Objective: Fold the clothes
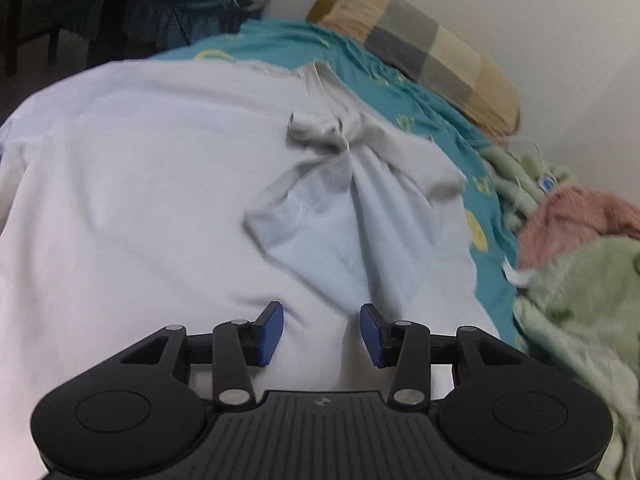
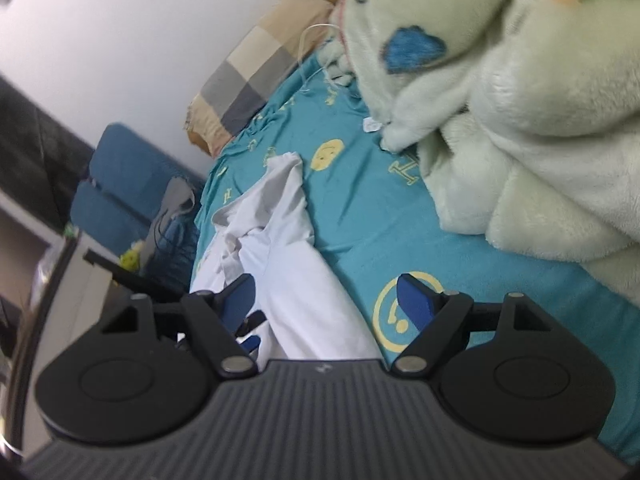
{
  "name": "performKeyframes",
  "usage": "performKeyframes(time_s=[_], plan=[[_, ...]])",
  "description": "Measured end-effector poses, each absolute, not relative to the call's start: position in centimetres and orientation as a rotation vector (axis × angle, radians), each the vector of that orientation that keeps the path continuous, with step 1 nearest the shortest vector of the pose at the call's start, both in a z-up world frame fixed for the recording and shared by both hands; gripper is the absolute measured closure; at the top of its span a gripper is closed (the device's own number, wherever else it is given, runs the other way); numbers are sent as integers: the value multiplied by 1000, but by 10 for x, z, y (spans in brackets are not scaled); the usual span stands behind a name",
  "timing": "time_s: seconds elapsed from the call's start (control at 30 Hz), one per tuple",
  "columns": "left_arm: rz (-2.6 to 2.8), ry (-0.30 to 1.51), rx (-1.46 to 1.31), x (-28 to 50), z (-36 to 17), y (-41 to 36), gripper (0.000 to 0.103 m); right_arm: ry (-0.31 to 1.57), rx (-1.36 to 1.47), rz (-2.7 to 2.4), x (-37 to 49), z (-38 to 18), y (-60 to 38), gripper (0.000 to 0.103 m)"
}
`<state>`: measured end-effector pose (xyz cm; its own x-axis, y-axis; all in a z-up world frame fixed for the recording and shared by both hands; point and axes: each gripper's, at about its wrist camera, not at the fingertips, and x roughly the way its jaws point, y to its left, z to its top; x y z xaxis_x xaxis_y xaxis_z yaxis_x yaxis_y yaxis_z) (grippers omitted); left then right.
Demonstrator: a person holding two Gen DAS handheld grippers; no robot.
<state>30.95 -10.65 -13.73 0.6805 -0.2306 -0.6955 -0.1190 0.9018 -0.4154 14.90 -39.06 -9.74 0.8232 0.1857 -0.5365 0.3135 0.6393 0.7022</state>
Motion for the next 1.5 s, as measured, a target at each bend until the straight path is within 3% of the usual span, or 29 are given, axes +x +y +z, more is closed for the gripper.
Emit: performKeyframes(time_s=[0.1,0.13,0.2,0.23,0.47,0.67,0.8,0.93,1.17,1.27,1.5], plan=[[-32,780,-433,325,-137,-119,61,619,917,-78,155,-103,-396,22],[-18,773,-407,329,-136,-124,69,619,925,-78,157,-105,-398,22],[-10,778,-355,336,-131,-130,95,625,946,-75,161,-108,-401,22],[-16,781,-336,340,-129,-131,102,627,955,-75,162,-110,-403,22],[10,704,-74,365,-99,-144,102,631,955,-91,167,-114,-408,22],[-109,740,70,310,-92,-146,98,680,911,-48,176,-115,-400,22],[-217,838,14,232,-79,-141,85,669,848,-17,170,-102,-394,22],[-356,988,-247,147,-79,-140,70,626,828,-12,148,-84,-396,22],[-574,1114,-223,47,-96,-200,67,549,829,-72,111,-67,-411,22],[-583,1106,-126,32,-102,-223,60,565,846,-86,114,-73,-416,22],[-549,1133,-2,45,-117,-244,64,612,842,-59,125,-85,-412,22]])
